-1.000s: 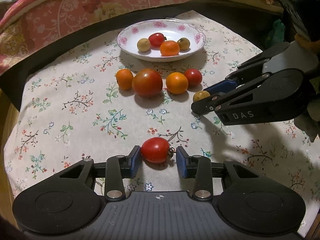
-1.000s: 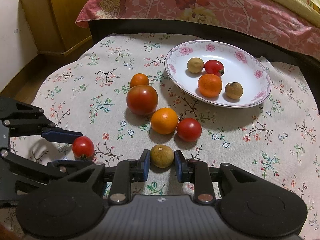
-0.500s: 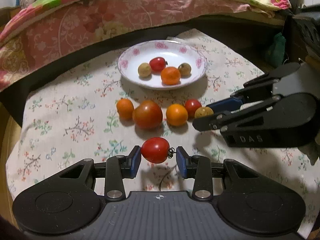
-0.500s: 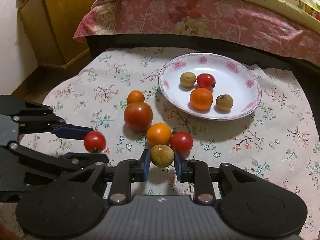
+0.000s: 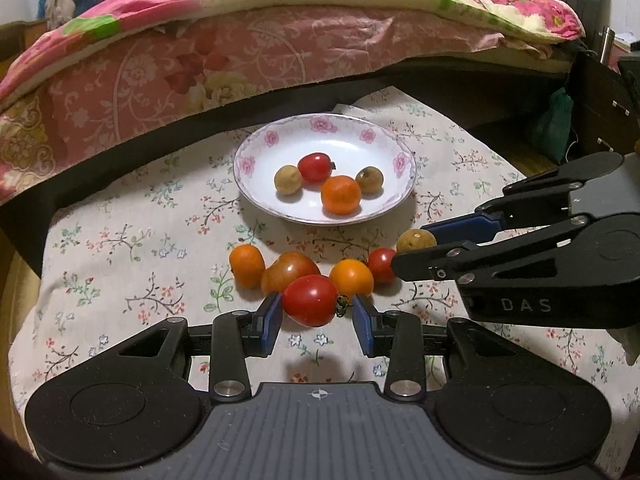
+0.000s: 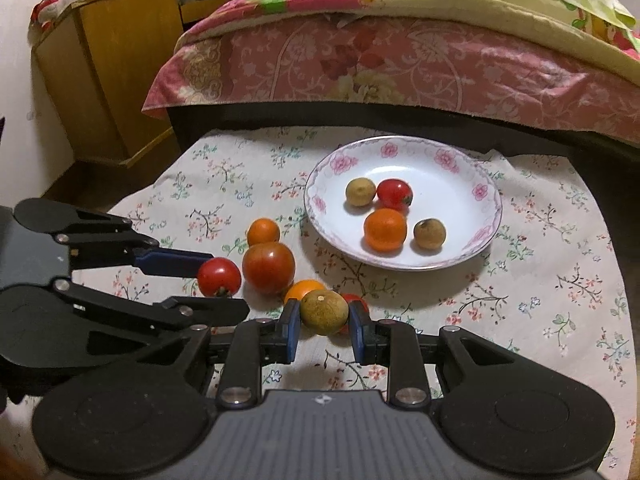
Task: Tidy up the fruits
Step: 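Carry the cherry tomato in the left tool and yellow fruit in the right tool to the plate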
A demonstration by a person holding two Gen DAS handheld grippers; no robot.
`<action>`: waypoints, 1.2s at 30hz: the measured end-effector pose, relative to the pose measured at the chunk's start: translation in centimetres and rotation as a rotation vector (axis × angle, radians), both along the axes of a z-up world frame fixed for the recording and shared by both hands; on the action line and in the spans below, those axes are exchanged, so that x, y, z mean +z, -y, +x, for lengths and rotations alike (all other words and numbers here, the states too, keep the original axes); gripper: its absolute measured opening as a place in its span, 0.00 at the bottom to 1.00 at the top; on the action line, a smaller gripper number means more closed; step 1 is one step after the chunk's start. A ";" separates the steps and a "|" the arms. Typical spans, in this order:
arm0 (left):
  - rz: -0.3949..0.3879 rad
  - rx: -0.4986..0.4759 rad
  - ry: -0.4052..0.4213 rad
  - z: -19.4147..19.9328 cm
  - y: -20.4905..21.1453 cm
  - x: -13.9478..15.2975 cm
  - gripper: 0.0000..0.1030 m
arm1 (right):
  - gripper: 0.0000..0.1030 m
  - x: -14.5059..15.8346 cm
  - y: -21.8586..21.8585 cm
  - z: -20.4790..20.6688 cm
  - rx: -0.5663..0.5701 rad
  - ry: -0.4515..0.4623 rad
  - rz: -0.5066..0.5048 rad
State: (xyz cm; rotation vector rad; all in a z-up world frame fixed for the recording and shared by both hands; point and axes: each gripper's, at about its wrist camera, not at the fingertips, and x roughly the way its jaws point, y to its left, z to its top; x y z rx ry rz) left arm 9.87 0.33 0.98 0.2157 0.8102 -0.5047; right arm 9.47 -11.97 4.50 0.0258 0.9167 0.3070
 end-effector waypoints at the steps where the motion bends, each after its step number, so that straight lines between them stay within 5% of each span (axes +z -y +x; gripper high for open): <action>1: -0.005 0.004 0.000 0.2 0.0 0.1 0.45 | 0.25 0.1 0.1 0.0 -0.004 0.003 0.002; 36: -0.056 0.024 0.078 5.2 3.3 0.7 0.45 | 0.25 0.8 3.4 3.8 -0.124 0.058 0.021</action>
